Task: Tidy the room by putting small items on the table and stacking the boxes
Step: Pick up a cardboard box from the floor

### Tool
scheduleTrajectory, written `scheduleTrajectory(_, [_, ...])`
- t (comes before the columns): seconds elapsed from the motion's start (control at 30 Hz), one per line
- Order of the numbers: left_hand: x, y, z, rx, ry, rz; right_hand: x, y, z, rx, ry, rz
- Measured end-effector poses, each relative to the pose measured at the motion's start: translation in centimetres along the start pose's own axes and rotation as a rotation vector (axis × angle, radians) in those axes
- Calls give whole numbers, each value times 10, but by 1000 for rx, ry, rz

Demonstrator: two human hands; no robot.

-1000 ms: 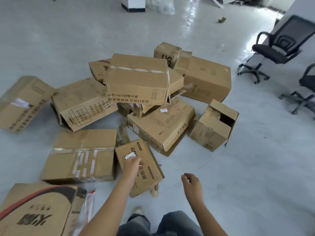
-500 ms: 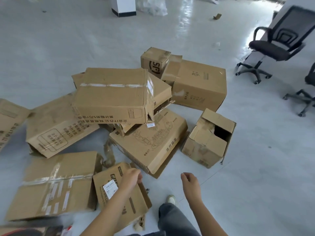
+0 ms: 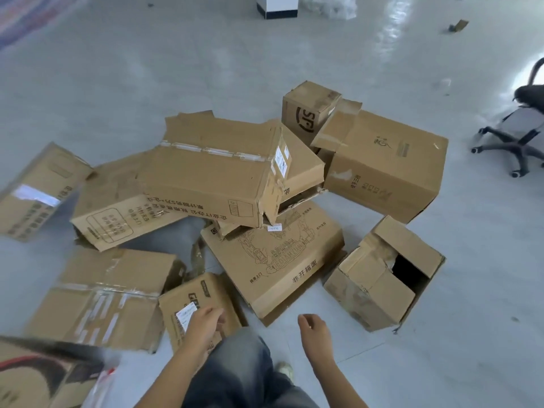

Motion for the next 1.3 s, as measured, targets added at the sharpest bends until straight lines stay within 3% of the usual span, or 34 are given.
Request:
scheduleTrajectory(0.43, [-55, -88, -66, 4, 187, -113, 7, -89, 103, -23, 130, 142])
scheduleTrajectory(0.6, [-101, -154, -132, 63, 81, -123, 17, -151, 183, -21, 182, 166])
scheduleTrajectory(0.77, [-148, -223, -183, 115, 59, -220, 35, -211, 250, 30, 70, 155])
scheduleTrajectory(1.1, [-236, -319, -251, 238, -40, -504, 69, -296, 259, 170, -162, 79])
scheduleTrajectory(1.17, [-250, -335, -259, 277, -60, -484, 68, -307, 254, 177, -167, 66])
scheduleTrajectory(1.3, [-260, -361, -264, 191, 27, -364, 66, -318, 244, 160, -234, 62])
Point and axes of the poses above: each hand's wrist, its own y-axis away from the middle knuckle, its own x-axis out of the palm, z = x × y, the point moved 3 cm from there along -y, towards the middle knuckle, and after that the axes turned 10 degrees about z, right-handed, at the moved point
